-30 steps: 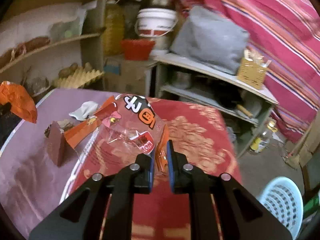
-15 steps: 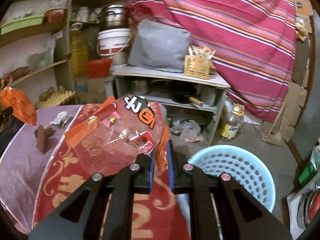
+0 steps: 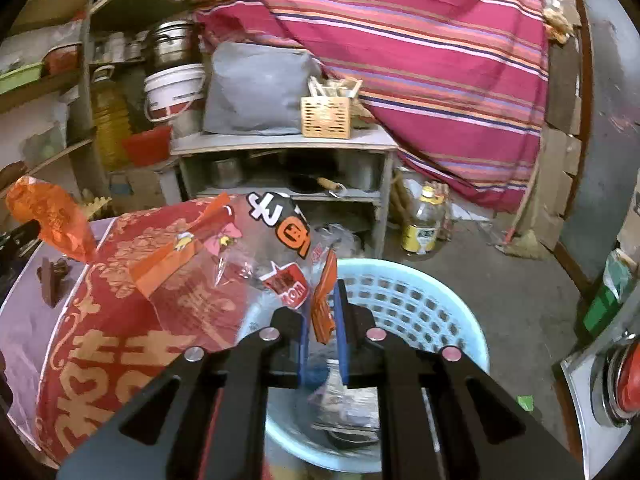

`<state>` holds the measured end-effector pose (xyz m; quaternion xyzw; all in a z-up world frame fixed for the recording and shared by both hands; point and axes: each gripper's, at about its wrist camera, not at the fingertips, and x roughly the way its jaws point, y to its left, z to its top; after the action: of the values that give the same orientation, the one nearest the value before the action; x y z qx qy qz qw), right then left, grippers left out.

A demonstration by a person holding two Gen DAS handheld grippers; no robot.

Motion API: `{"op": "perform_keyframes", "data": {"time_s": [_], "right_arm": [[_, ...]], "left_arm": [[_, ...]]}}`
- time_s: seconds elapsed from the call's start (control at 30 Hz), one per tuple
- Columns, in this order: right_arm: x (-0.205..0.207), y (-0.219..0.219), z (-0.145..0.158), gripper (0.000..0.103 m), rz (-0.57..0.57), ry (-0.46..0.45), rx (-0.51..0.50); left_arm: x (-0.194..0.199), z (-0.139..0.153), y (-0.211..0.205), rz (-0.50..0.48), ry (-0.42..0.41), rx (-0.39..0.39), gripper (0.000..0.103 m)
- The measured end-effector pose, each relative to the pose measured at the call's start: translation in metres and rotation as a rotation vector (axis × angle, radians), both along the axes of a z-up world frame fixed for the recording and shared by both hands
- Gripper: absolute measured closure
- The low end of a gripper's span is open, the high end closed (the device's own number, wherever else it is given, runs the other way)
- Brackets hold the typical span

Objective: Collect trash
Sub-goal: 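Carry the wrapper and plastic bag over the light-blue basket with both tools, then open both tools to drop the wrapper and plastic bag into the basket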

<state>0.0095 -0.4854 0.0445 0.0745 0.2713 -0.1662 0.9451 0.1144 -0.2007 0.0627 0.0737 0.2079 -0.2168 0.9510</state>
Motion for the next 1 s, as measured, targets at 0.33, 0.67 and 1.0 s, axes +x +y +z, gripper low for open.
{"op": "perform_keyframes", "data": {"time_s": [0.33,0.67,1.0], "right_arm": [[-0.023,-0.046,-0.015,0.091,-0.074,0.037,0.016],[-0.030,-0.082,-0.033,0.092,-0.133,0.066,0.066],[-0.030,-0.088,-0.038,0.091,-0.136,0.080,0.090]], "left_arm": [[-0.020,-0.012,-0.094,-0.141,0.015,-0.021,0.103],[-0.031,-0.042,-0.172,-0.259,0.087,0.005,0.103],[-0.032,-0.066,-0.189,-0.281,0.148,0.055,0.057]]}}
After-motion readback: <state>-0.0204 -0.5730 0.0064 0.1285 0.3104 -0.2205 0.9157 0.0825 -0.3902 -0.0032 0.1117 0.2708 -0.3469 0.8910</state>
